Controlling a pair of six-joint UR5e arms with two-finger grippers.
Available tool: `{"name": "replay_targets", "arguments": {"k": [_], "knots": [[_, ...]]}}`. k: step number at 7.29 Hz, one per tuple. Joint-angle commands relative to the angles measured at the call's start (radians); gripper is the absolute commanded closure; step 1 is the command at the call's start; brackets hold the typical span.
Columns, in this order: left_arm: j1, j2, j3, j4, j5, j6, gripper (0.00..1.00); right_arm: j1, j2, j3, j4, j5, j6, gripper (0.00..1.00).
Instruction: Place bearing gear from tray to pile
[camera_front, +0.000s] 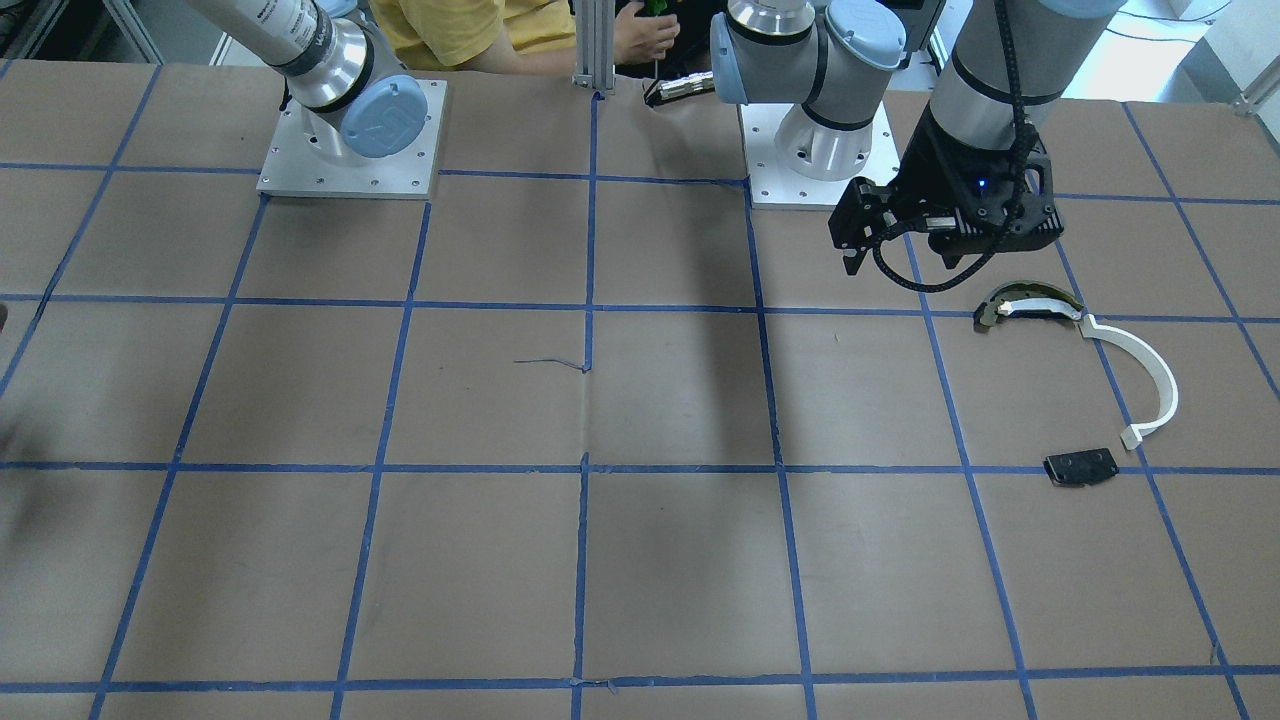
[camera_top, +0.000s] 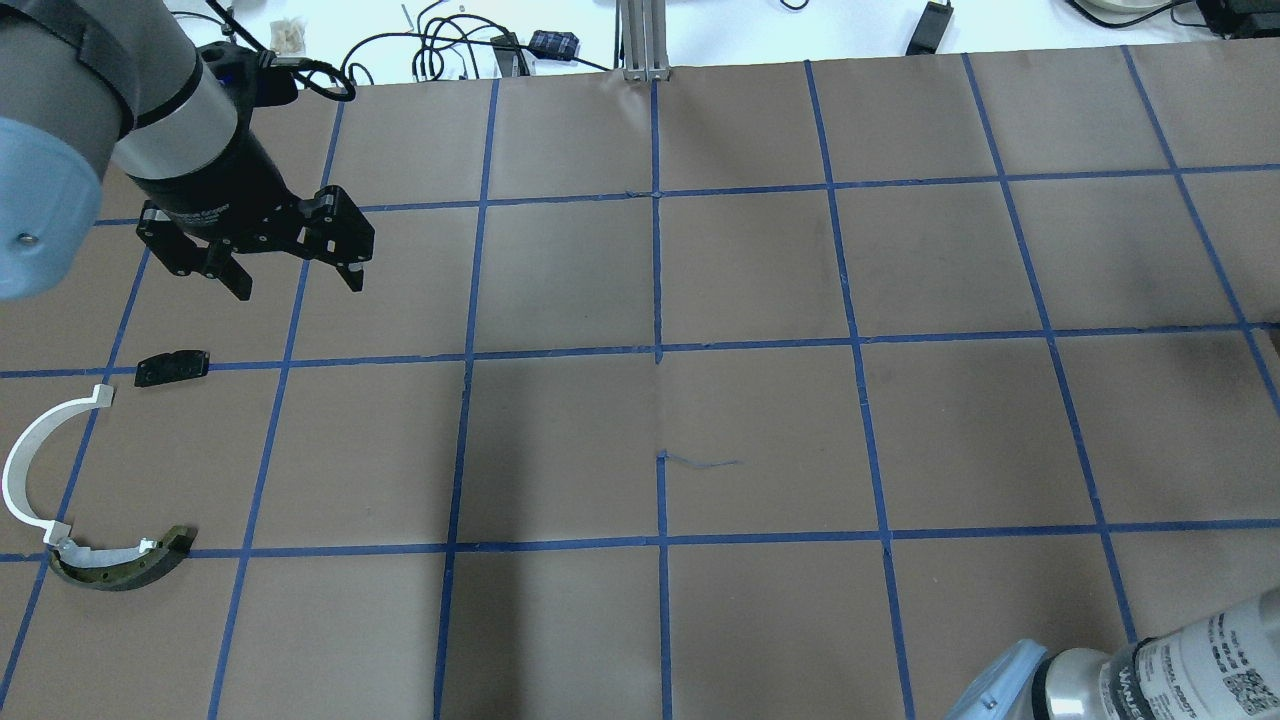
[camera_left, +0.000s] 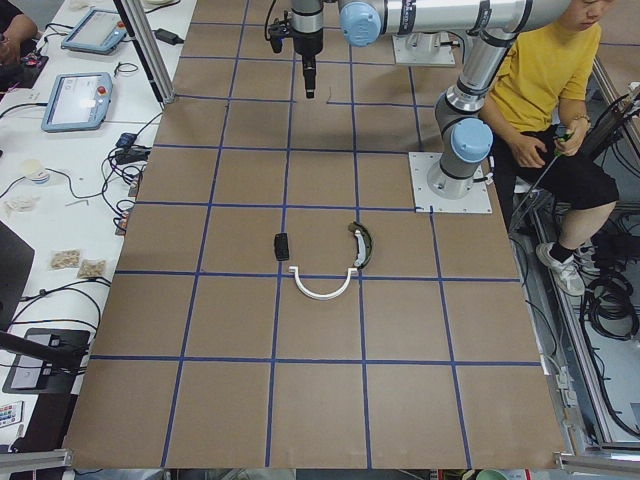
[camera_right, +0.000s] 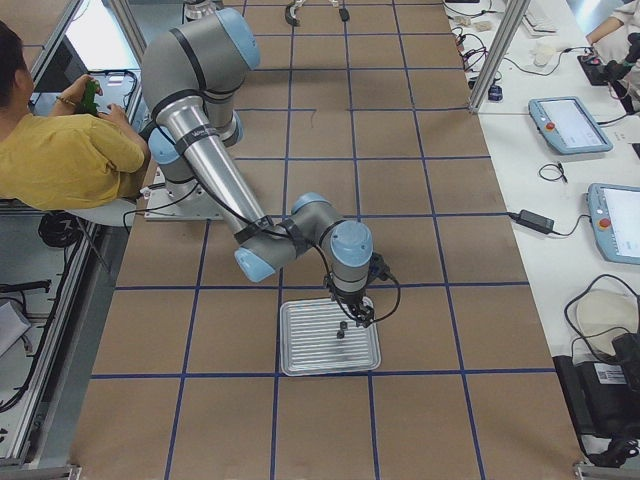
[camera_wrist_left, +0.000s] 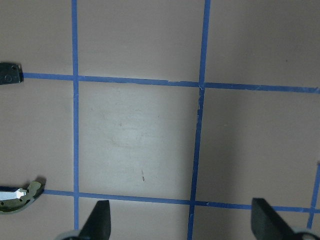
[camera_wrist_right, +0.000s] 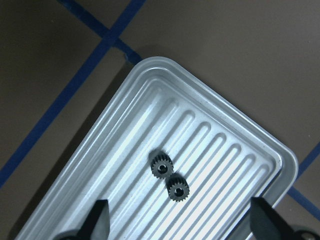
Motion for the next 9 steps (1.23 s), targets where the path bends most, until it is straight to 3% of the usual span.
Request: {"name": "replay_targets", "arguments": {"k": [1,5,9], "knots": [[0.000,0.001,0.000,0.000,0.000,0.002,0.00,-0.011,0.078,-0.009,-0.042,0.019,-0.118,0.00],[0.000,-0.001,0.000,0.000,0.000,0.002,0.00,-0.010,0.105,-0.001,-0.042,0.016,-0.151,0.04],[0.003,0.001,-0.002,0.000,0.002,0.002,0.00,-0.010,0.114,-0.004,-0.042,0.016,-0.144,0.23]]}}
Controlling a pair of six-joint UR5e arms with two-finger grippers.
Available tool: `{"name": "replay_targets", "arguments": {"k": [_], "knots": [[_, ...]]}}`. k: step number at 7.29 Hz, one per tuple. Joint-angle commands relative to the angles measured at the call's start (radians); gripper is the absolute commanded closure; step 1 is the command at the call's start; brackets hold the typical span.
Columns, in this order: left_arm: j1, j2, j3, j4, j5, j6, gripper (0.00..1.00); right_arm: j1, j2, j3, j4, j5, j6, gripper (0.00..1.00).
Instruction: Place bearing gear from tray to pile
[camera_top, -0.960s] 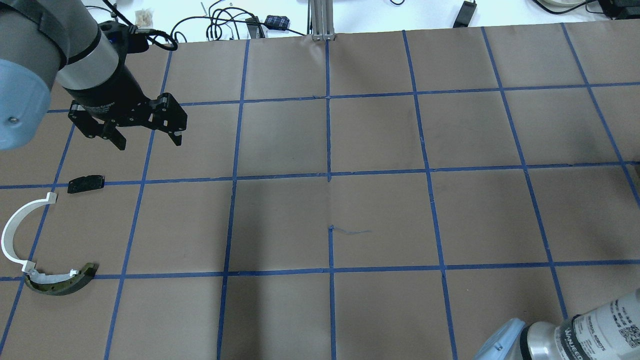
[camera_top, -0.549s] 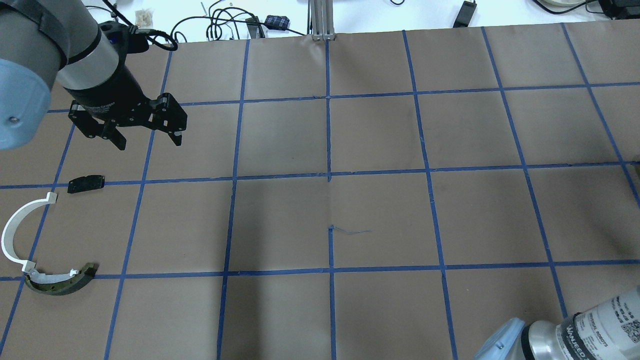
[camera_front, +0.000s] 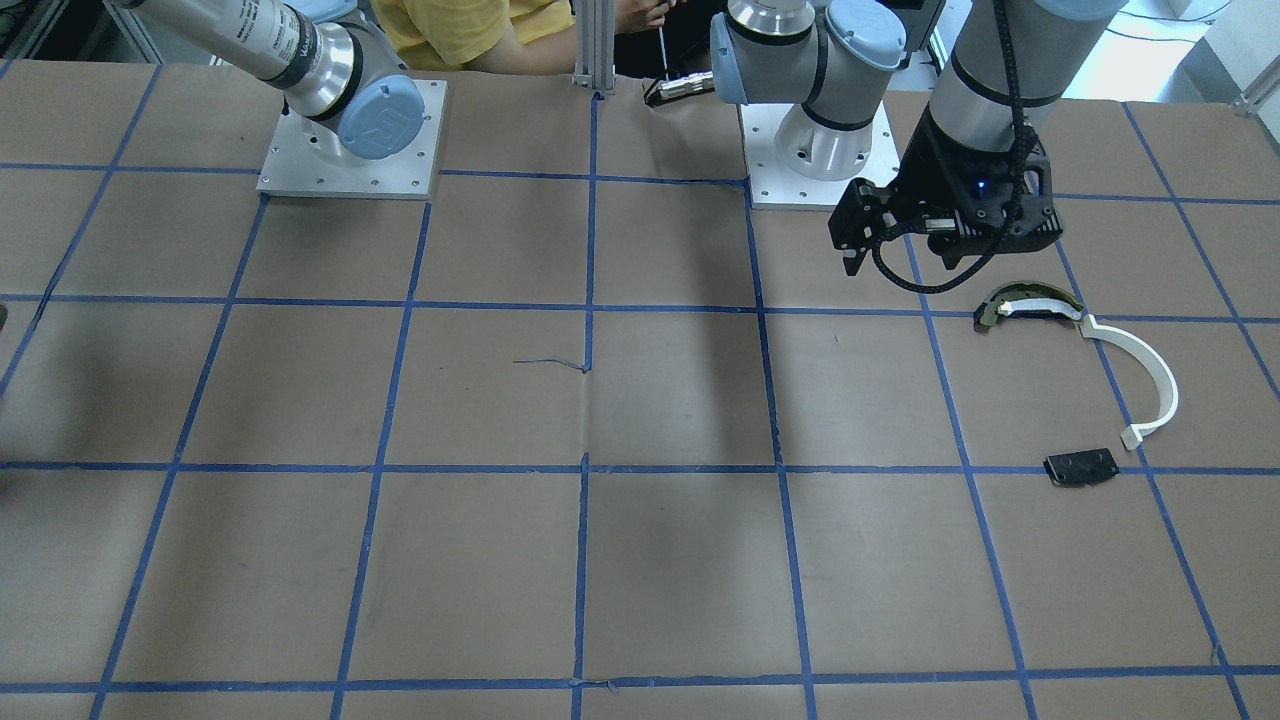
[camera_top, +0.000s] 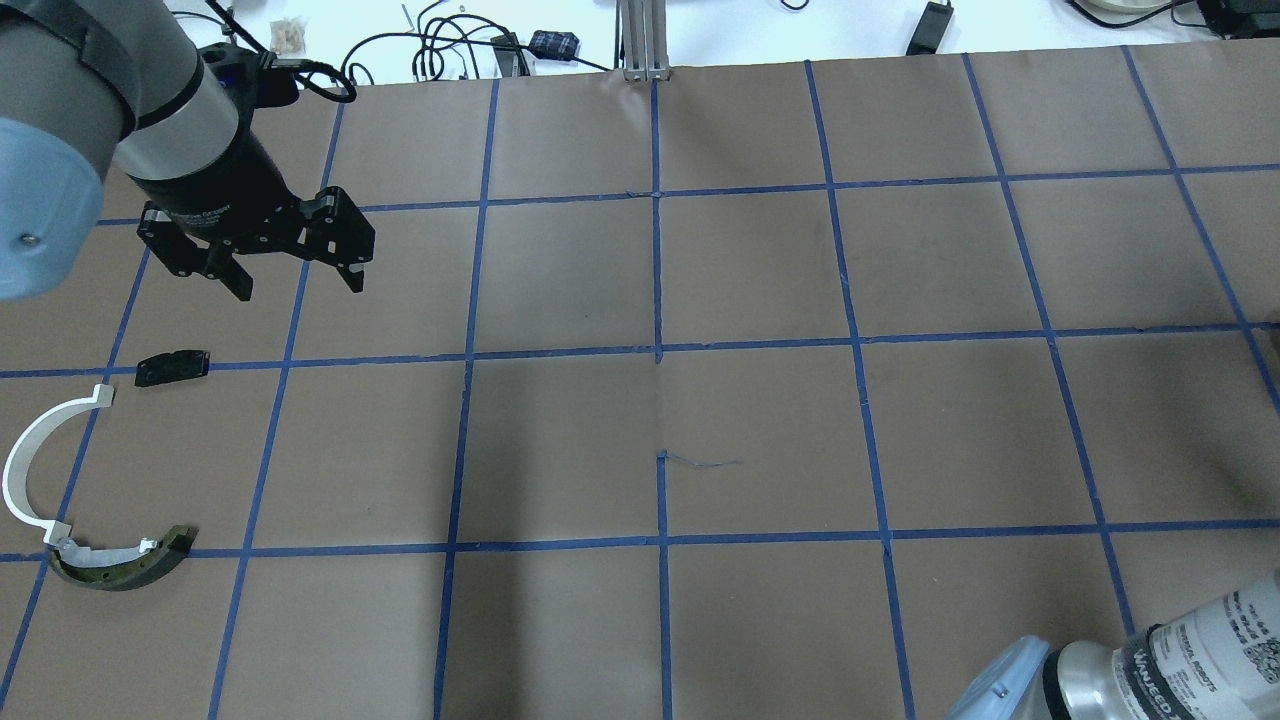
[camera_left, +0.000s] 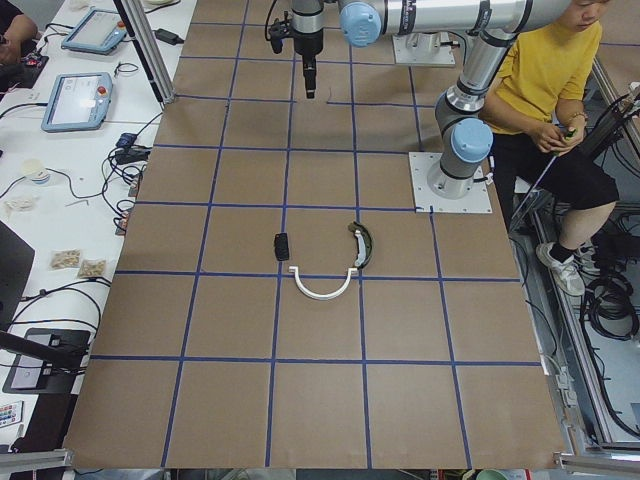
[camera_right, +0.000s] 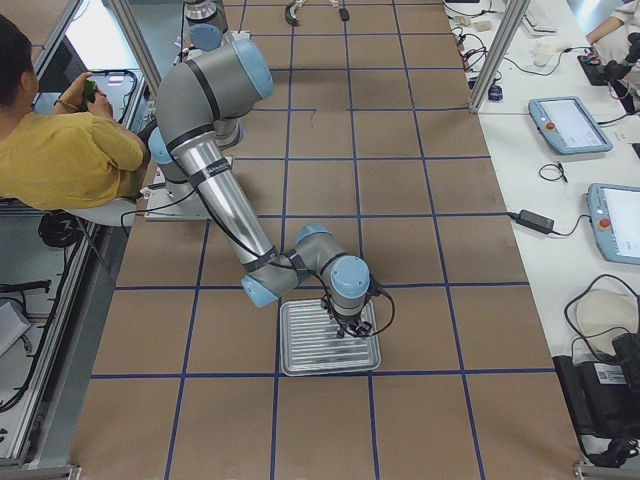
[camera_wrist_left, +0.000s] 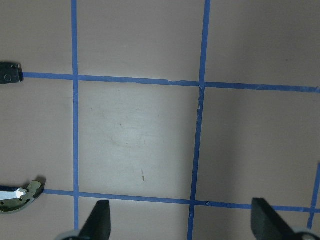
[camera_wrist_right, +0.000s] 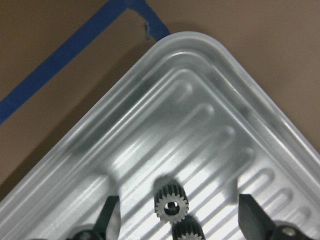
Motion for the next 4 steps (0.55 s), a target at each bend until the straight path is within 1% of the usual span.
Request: {"name": "replay_targets", "arguments": {"k": [1,3,4], "knots": [[0.001,-0.001,0.000,0.000,0.001,0.000,0.00,0.000,0.007,-0.003,0.000,-0.002,0.001,0.30],[0.001,-0.001,-0.002,0.000,0.001,0.000,0.00,-0.002,0.007,-0.003,0.001,-0.002,0.015,0.54],[0.001,-0.001,-0.002,0.000,0.001,0.000,0.00,0.000,0.005,-0.003,0.001,-0.002,0.017,0.60]]}}
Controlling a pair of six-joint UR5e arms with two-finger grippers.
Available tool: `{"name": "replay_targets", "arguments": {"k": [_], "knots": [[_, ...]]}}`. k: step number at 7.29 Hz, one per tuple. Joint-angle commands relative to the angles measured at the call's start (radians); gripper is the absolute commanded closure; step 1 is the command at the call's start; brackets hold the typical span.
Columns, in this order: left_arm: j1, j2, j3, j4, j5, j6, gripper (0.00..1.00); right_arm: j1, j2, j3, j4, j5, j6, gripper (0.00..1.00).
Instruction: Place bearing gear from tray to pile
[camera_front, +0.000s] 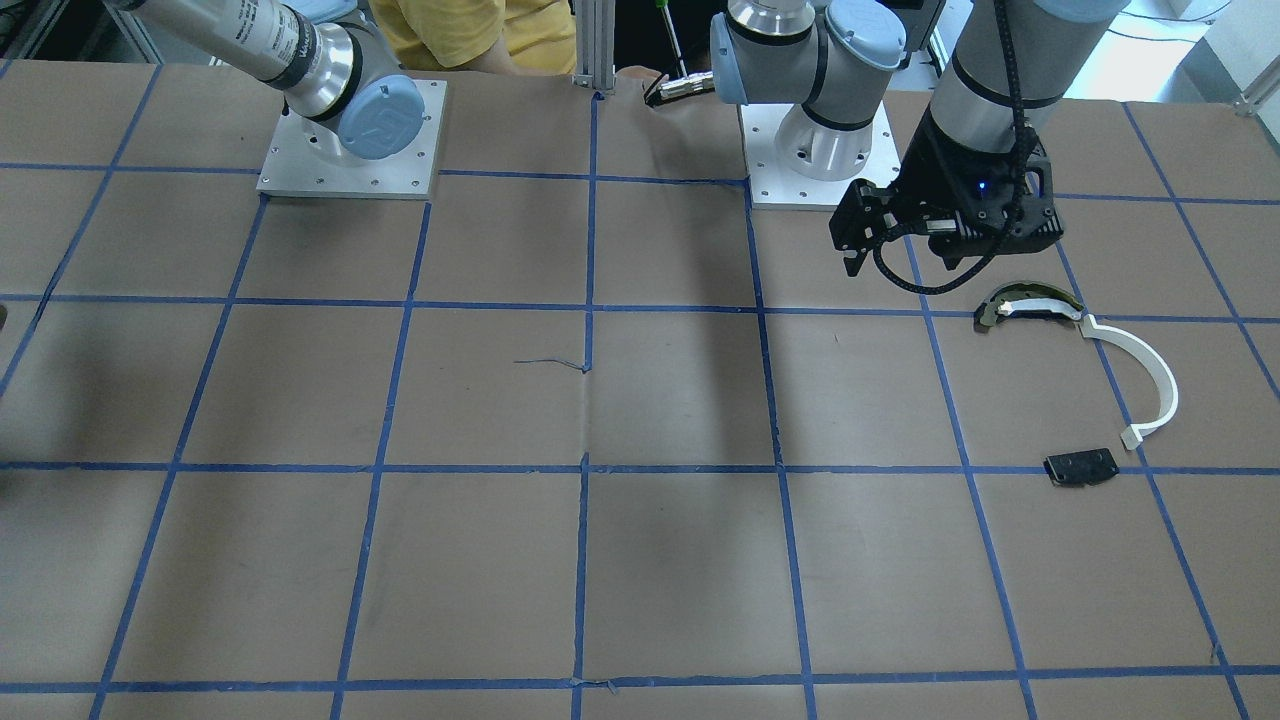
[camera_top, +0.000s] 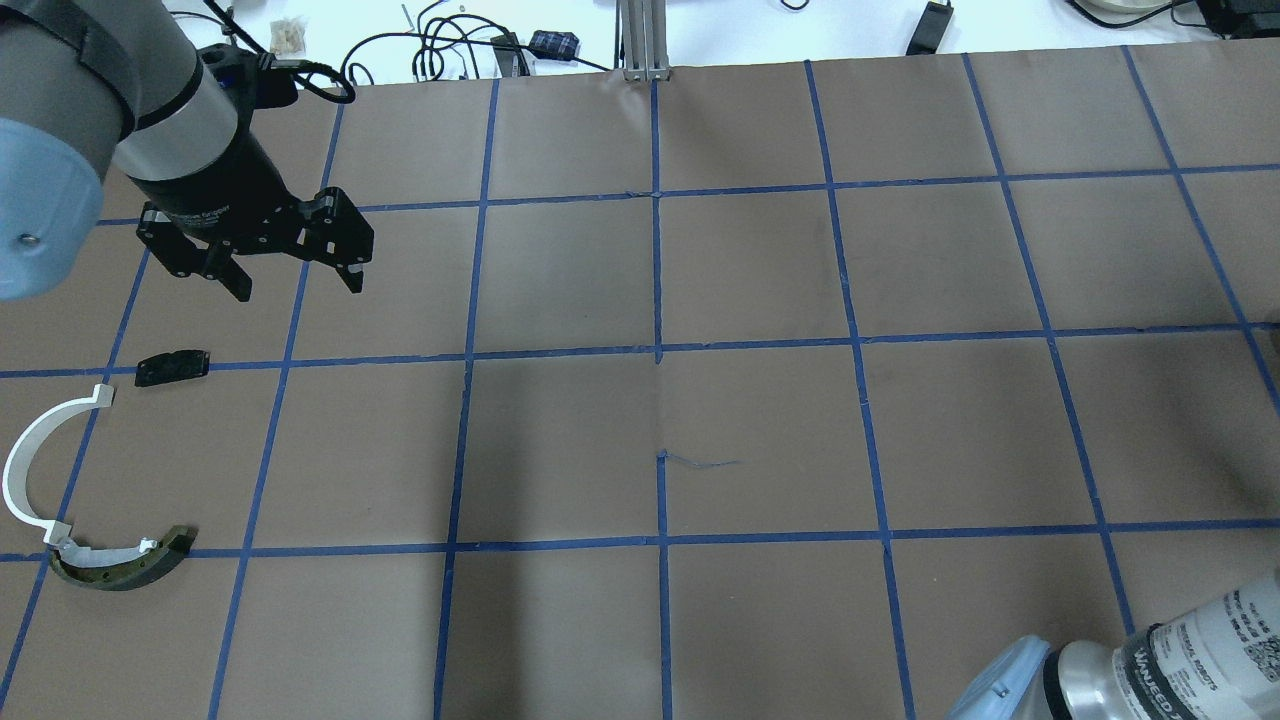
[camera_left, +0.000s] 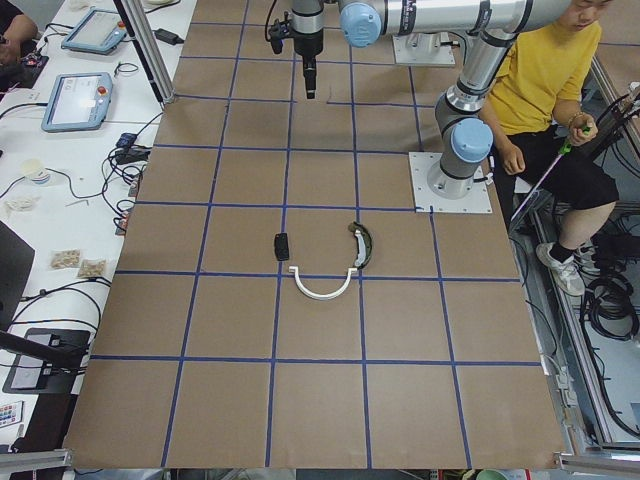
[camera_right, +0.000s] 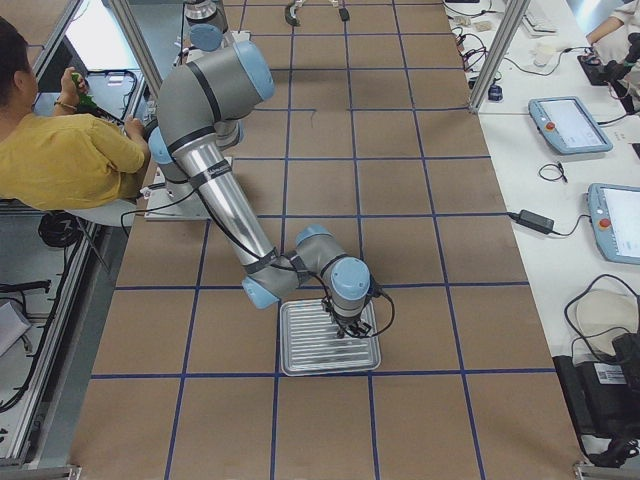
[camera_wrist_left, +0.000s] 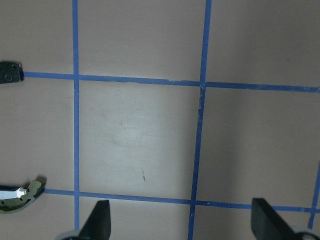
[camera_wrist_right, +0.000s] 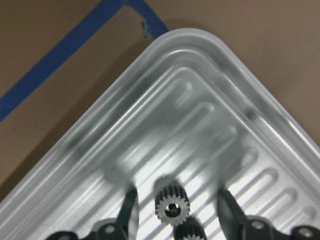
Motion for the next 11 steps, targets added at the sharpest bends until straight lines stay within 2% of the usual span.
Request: {"name": "replay_targets", "arguments": {"k": [1,2,4,5,6,8,11], "knots": [[0.000,0.000,0.000,0.000,0.000,0.000,0.00,-0.001,-0.002,0.000,0.002,-0.005,0.014,0.69],[0.000,0.000,0.000,0.000,0.000,0.002,0.00,-0.001,-0.005,-0.002,0.008,-0.014,0.047,0.78],[0.000,0.000,0.000,0.002,0.000,0.000,0.00,0.013,-0.027,0.000,0.016,-0.020,0.066,0.86],[0.000,0.000,0.001,0.002,0.000,0.002,0.00,0.023,-0.082,0.002,0.030,-0.017,0.127,1.00],[0.000,0.000,0.000,0.002,0.000,0.002,0.00,0.074,-0.153,0.009,0.078,-0.018,0.197,1.00],[0.000,0.001,0.001,0.002,0.000,0.002,0.00,0.249,-0.281,0.032,0.230,-0.017,0.508,1.00],[0.000,0.000,0.001,0.006,0.002,0.002,0.00,0.682,-0.384,0.164,0.241,-0.020,1.206,1.00]]}}
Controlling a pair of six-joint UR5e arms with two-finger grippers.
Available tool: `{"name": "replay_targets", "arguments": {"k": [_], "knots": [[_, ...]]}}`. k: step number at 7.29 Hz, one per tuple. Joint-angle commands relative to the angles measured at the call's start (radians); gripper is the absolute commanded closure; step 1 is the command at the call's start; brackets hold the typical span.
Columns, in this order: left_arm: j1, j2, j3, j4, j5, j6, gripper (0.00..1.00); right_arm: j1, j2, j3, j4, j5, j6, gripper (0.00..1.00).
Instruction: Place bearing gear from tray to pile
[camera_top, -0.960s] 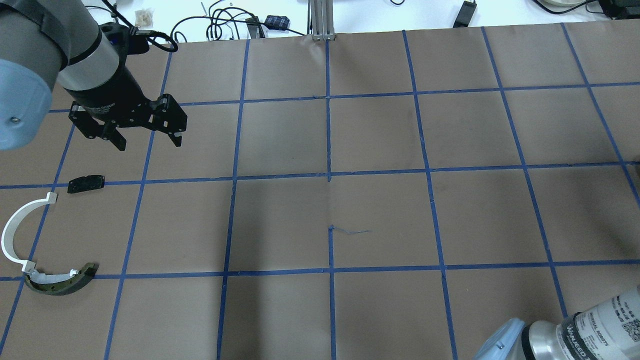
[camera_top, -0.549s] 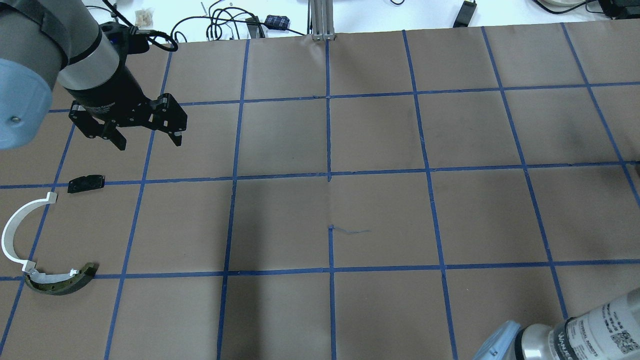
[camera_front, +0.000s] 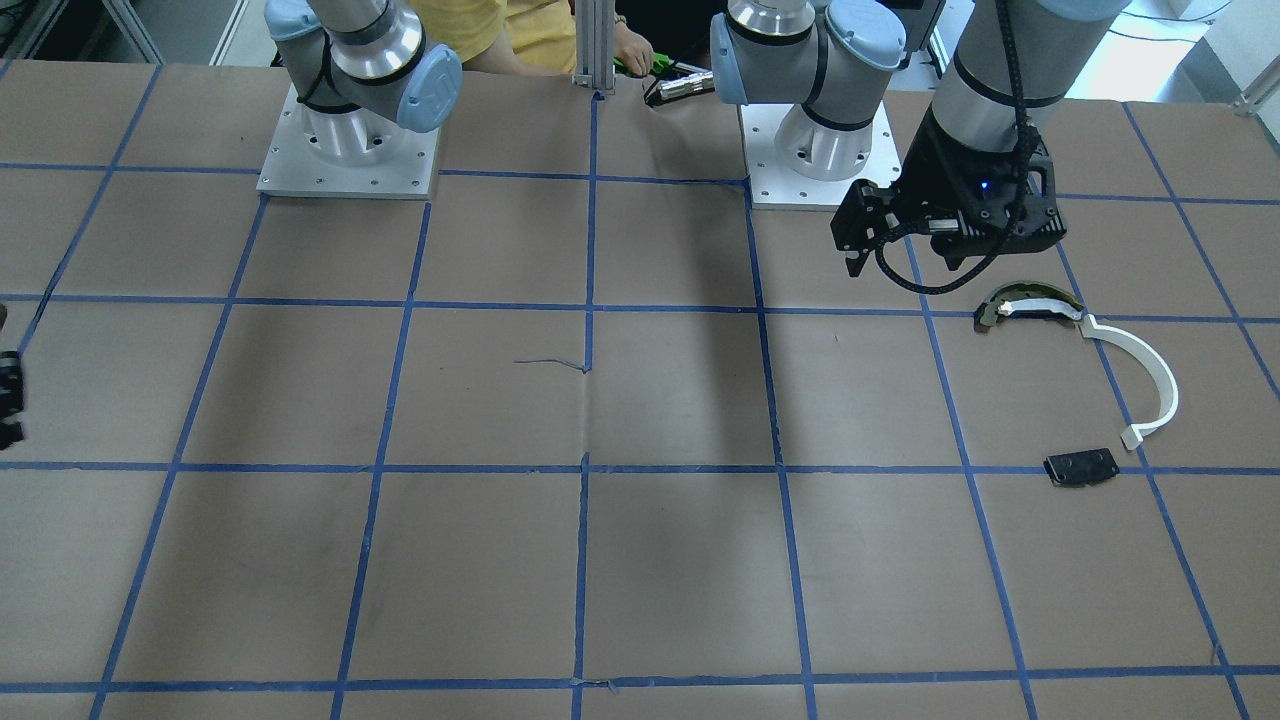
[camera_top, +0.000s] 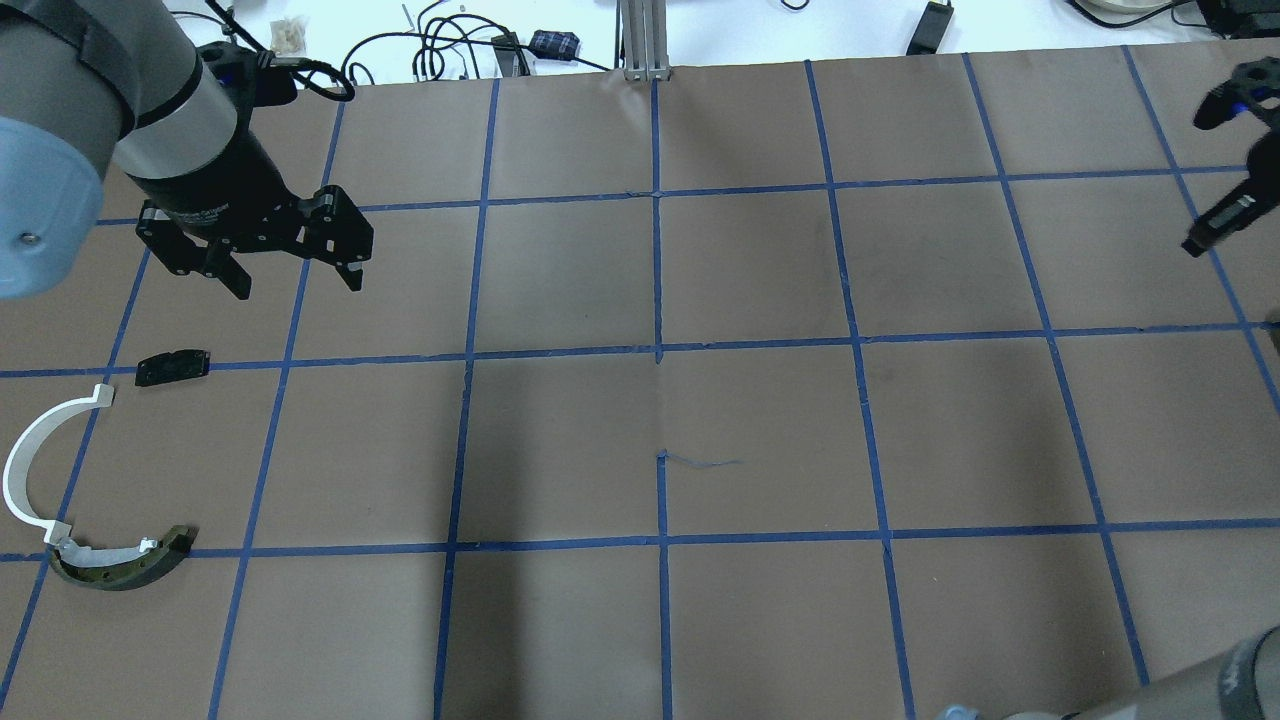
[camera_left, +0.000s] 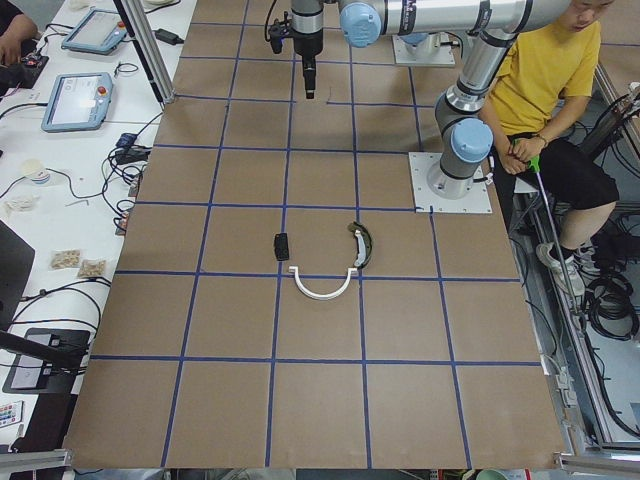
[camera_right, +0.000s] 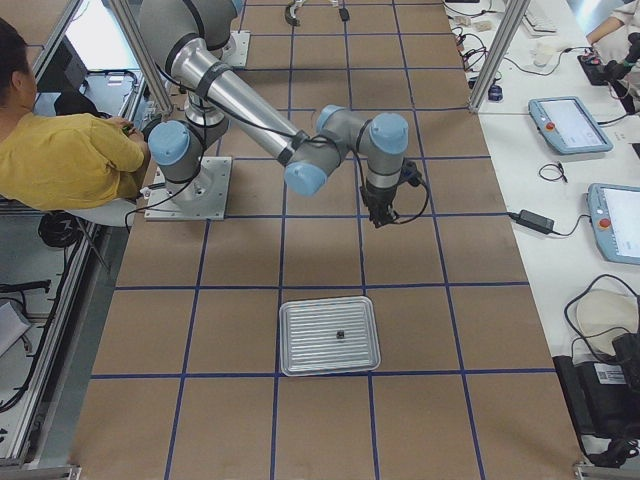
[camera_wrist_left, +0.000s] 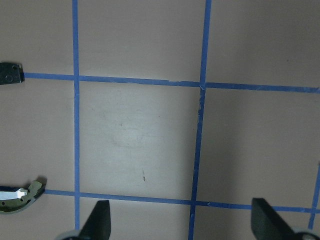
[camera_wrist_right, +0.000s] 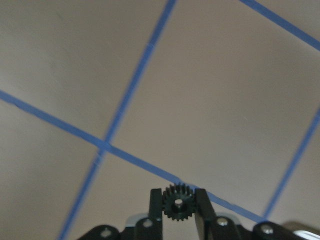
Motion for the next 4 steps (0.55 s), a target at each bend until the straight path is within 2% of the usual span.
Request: {"name": "replay_targets", "arguments": {"k": [1,3,4], "knots": [[-0.001,-0.001,0.000,0.003,0.000,0.000,0.00,0.359,-0.033,0.106,-0.009,0.000,0.635,1.00],[0.001,0.000,0.000,0.003,0.002,0.000,0.00,0.689,-0.004,0.109,-0.077,0.004,1.101,1.00],[-0.001,-0.001,0.000,0.003,0.002,-0.001,0.00,0.812,0.028,0.111,-0.079,0.015,1.302,1.00]]}}
